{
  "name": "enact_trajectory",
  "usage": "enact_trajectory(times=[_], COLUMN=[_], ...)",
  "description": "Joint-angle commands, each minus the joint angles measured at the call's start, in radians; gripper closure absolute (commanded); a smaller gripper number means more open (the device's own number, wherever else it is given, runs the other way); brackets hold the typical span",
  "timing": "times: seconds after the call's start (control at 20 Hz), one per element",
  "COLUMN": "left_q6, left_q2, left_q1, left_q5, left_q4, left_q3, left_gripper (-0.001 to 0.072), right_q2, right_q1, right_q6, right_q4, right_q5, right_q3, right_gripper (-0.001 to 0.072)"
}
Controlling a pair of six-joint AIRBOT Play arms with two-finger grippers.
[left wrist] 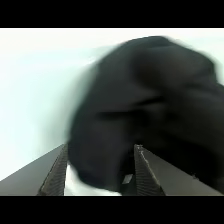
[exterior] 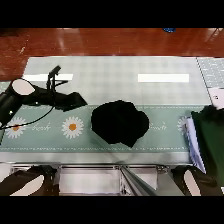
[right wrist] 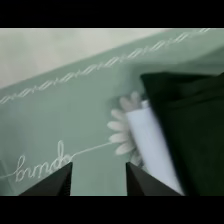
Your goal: Fold the shirts.
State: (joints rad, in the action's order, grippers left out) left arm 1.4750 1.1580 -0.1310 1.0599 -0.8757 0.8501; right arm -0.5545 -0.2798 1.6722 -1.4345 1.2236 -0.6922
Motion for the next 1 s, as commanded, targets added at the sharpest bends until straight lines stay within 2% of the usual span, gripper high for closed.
enact_trajectory(times=[0.0,0.1,0.3,0.5,0.55,0.6,0.75,0.95], left_q6=[-0.051,-0.091,-0.102,-0.124,-0.125,-0.138,-0.155,-0.154], left_q2=[0.099,0.160,0.246,0.302,0.310,0.313,0.312,0.312], left_q1=[0.043,0.005,-0.083,-0.121,-0.121,-0.121,-0.121,-0.121], left_q5=[0.025,-0.002,-0.060,-0.065,-0.064,-0.061,-0.051,-0.046], left_q4=[0.043,0.107,0.148,0.153,0.159,0.159,0.162,0.162], left_q3=[-0.050,-0.050,-0.050,-0.050,-0.050,-0.050,-0.050,-0.050], left_gripper=[0.0200,0.0200,0.0200,0.0208,0.0390,0.0686,0.0690,0.0690], right_q2=[-0.003,-0.003,-0.003,-0.039,-0.067,-0.101,-0.224,-0.418], right_q1=[-0.080,-0.080,-0.076,0.051,0.100,0.154,0.302,0.434], right_q6=[-0.174,-0.211,-0.222,-0.222,-0.223,-0.224,-0.298,-0.445], right_q4=[0.393,0.474,0.479,0.592,0.617,0.661,0.850,1.054], right_q5=[0.010,0.031,0.087,0.018,-0.026,-0.084,-0.243,-0.453], right_q3=[0.209,0.269,0.311,0.389,0.394,0.394,0.394,0.365], right_gripper=[0.0317,0.0317,0.0317,0.0317,0.0317,0.0317,0.0317,0.0317])
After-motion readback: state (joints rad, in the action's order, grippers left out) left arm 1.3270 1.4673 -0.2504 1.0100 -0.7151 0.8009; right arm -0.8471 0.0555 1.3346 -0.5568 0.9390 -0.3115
